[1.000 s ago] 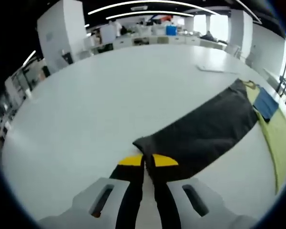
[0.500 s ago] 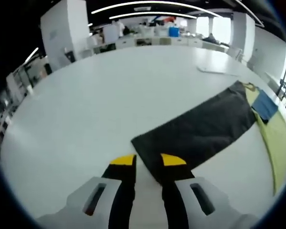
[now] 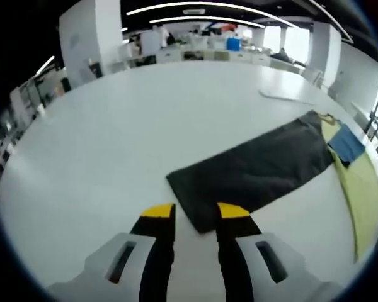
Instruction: Fold the garment on the visible template until the final outline fits inside the template.
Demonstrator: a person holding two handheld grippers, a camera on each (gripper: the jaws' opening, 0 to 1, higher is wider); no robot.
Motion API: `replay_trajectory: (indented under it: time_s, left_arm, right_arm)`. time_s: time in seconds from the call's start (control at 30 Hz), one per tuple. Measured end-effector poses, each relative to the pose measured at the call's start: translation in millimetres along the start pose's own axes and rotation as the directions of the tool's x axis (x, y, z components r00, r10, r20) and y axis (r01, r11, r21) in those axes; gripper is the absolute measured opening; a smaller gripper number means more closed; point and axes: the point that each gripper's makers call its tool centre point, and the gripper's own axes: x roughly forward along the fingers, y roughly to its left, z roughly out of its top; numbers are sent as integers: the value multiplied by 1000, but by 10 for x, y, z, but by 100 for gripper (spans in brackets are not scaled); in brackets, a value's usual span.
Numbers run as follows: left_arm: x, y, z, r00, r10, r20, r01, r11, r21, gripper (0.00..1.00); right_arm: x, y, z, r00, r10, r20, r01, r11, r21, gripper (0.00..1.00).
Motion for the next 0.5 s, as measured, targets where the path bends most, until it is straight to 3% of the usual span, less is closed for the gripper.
replay_trajectory:
  time_s: [0.5]
  left_arm:
    - [19, -37, -181, 998, 21, -64, -27, 995, -95, 18]
  right_arm:
    - [-54, -35, -36, 1000, -12, 10, 12, 1000, 14, 93]
